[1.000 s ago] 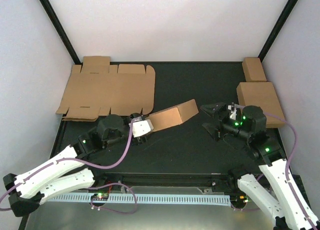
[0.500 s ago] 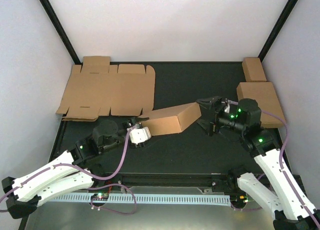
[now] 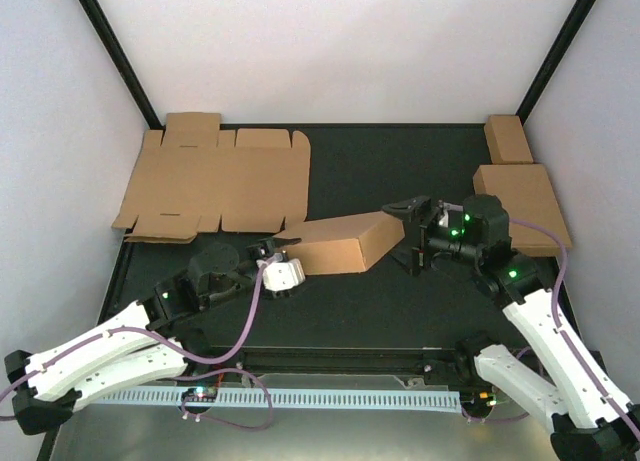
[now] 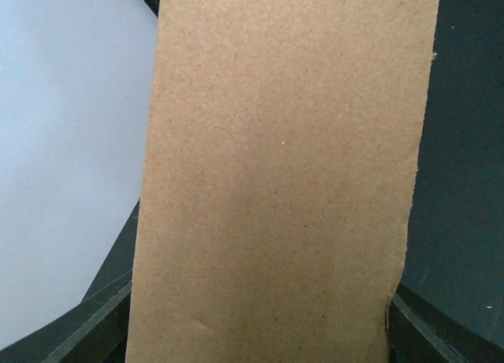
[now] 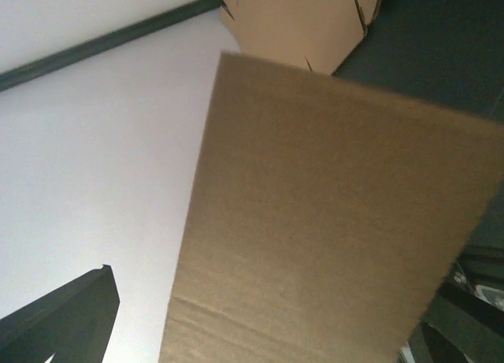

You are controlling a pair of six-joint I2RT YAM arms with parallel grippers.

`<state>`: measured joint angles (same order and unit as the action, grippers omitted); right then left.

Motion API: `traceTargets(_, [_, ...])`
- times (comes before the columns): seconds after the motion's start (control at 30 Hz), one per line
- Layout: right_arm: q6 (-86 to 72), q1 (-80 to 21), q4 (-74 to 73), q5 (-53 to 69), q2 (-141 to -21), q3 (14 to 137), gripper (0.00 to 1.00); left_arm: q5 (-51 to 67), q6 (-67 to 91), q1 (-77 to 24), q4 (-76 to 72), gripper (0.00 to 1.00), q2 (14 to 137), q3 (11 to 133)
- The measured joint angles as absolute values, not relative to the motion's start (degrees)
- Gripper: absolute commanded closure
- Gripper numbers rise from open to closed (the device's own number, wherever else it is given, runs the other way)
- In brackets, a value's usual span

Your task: Fold the paper box

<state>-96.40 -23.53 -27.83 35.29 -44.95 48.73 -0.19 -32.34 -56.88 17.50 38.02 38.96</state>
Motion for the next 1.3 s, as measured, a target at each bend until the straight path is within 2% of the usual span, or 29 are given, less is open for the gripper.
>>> traceTargets(0.1, [-96.4, -26.2, -27.8, 35.1, -45.9, 48.8, 0.02, -0.2, -32.6, -57.3, 17.5, 0.51, 38.4, 39.0])
traceTargets(0.37, [-98.0, -31.5, -27.2, 34.6, -49.8, 49.2, 0.33, -1.6, -33.6, -58.3, 17.5, 0.50, 39.5, 39.0])
traceTargets(0.43, [-99.4, -31.5, -26.9, 34.5, -49.5, 49.0, 0.40, -2.2, -34.2, -58.6, 17.5, 0.44, 39.5, 38.9])
traceTargets(0.5, [-99.4, -31.5, -26.7, 34.4, -49.1, 48.7, 0.46, -2.6, -34.5, -58.9, 17.4, 0.31, 39.4, 38.9])
traceTargets(0.6, [-99.5, -31.6, -26.6, 34.0, -48.7, 48.7, 0.49, -2.9, -34.5, -59.2, 17.0, 0.03, 39.3, 38.9])
traceTargets(0.63, [-99.4, -31.6, -26.4, 33.5, -48.5, 48.7, 0.50, -2.8, -34.4, -59.2, 16.8, 0.01, 39.2, 38.9])
traceTargets(0.93, [-95.9, -31.6, -24.2, 22.1, -44.9, 48.7, 0.65, 2.5, -30.4, -60.6, 16.3, 0.01, 35.6, 39.2])
traceTargets(1.13, [-91.9, -31.1, -13.9, 16.2, -45.4, 44.9, 0.68, 7.0, -26.2, -61.2, 20.4, 0.01, 33.3, 43.4])
traceTargets(1.3, [-85.0, -29.4, -8.0, 12.8, -48.9, 43.7, 0.68, 10.2, -20.4, -61.3, 21.4, 0.01, 26.8, 45.8])
